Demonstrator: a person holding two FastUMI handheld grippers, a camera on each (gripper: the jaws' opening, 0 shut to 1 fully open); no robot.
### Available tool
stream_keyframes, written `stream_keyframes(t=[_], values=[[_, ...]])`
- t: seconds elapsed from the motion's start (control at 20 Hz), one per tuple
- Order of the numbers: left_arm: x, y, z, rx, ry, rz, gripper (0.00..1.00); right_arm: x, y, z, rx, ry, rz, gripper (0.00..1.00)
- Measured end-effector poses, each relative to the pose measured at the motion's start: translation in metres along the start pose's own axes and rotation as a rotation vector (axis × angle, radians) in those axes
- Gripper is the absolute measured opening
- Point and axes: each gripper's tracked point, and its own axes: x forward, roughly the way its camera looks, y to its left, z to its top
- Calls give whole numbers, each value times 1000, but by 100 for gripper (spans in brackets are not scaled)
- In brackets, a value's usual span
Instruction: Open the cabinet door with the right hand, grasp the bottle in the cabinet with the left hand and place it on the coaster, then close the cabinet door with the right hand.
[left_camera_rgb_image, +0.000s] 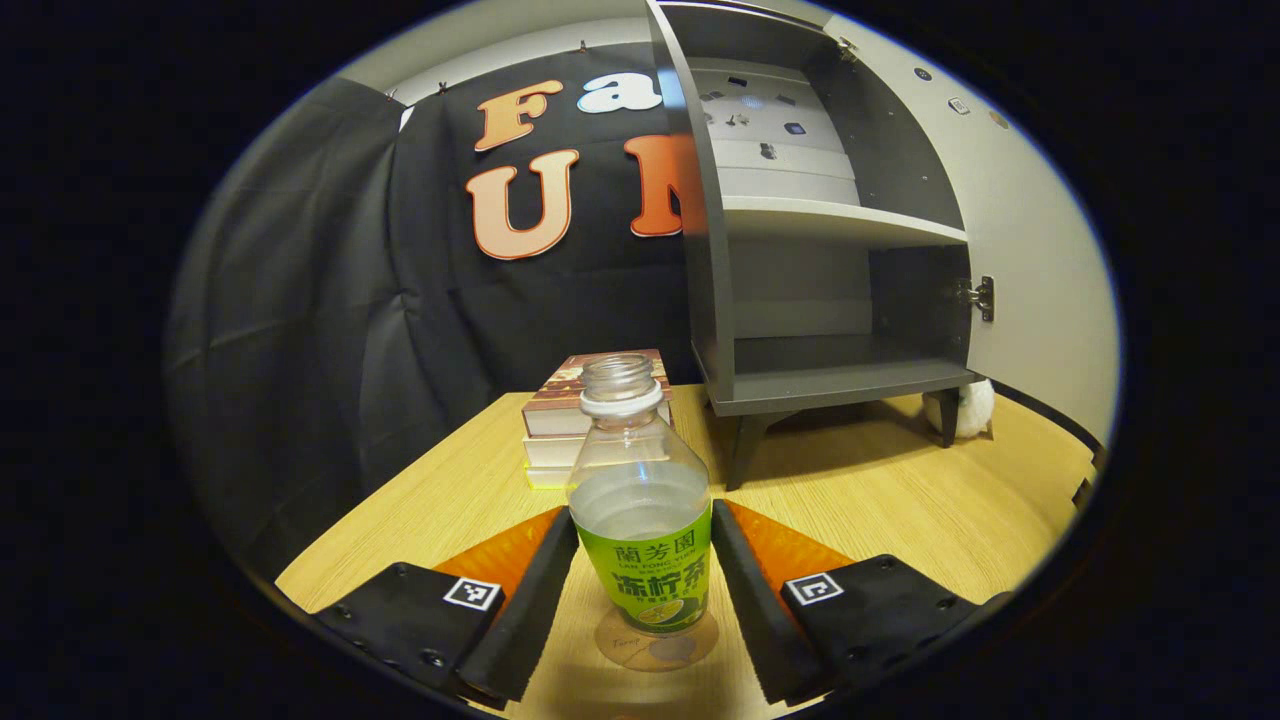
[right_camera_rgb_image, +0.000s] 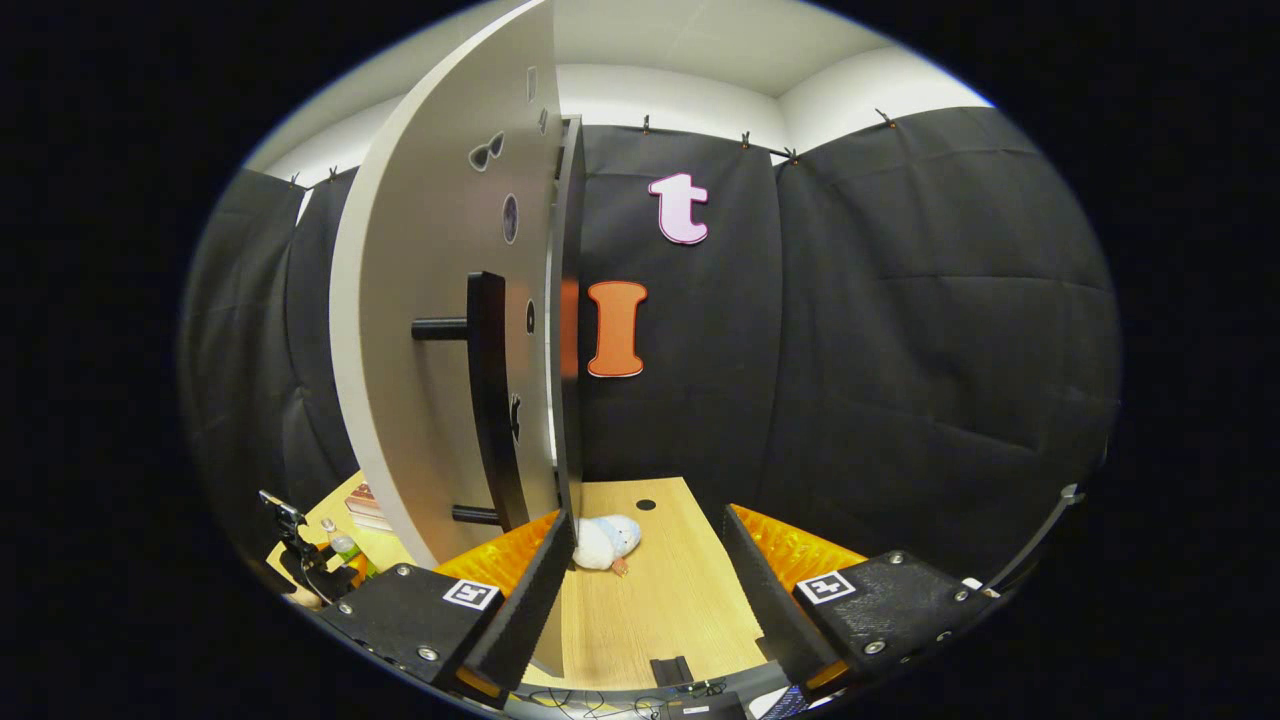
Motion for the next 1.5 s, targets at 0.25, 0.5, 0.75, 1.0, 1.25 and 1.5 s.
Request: stream_keyframes(t=[0.25,0.5,0.75,1.0,1.25,1.5], values=[[-13,-7,8,-10,1,-30,90,0,3,0,-11,1,-4,99],[-35,-17,16,-40,4,-73,90,-3,7,0,-23,3,-15,89],[-71,-14,45,-81,-20,-99,91,-5,20,1,-31,2,-12,89],[-100,22,88,-75,-49,-74,91,-9,44,-2,-30,-1,32,89],[-124,70,136,-29,-54,-39,91,-9,73,-2,-17,-4,56,89],[-140,112,185,-79,-72,-44,91,-13,112,-5,1,-4,68,89]])
